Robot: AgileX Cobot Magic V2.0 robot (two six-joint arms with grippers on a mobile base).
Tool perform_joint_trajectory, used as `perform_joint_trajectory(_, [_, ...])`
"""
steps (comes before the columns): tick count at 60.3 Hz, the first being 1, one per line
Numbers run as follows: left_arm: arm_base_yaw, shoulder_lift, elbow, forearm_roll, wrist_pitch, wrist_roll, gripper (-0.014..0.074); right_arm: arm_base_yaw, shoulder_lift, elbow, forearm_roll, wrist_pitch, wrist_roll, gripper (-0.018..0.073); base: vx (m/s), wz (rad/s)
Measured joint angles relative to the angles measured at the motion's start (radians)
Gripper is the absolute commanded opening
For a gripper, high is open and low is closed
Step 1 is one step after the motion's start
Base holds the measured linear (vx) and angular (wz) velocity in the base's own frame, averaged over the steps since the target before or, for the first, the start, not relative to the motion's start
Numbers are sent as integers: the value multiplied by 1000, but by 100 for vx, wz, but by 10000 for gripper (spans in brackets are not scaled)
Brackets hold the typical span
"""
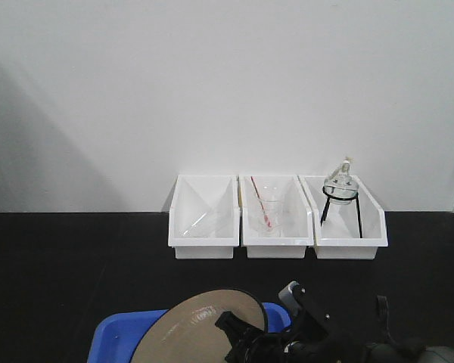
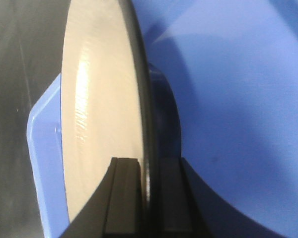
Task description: Place disk in tray to left cabinet
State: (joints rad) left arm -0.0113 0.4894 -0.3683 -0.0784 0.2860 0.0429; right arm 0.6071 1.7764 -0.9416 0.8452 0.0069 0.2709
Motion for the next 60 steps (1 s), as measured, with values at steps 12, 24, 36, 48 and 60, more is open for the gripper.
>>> perform_joint_trajectory(12, [0, 0, 0, 0, 0, 0, 335, 0, 5, -8, -43, 14, -82, 21, 0, 0])
perform_joint_trajectory(24, [0, 0, 0, 0, 0, 0, 335, 0, 5, -19, -126, 37, -251, 130, 0, 0])
perform_joint_trajectory(36, [0, 0, 0, 0, 0, 0, 335, 0, 5, -16, -165, 109, -329, 369, 0, 0])
perform_joint_trajectory(48, [0, 0, 0, 0, 0, 0, 335, 1, 13, -8, -174, 174, -341, 514, 0, 0])
perform_joint_trajectory(60, [0, 0, 0, 0, 0, 0, 335, -7, 13, -8, -196, 185, -348, 512, 0, 0])
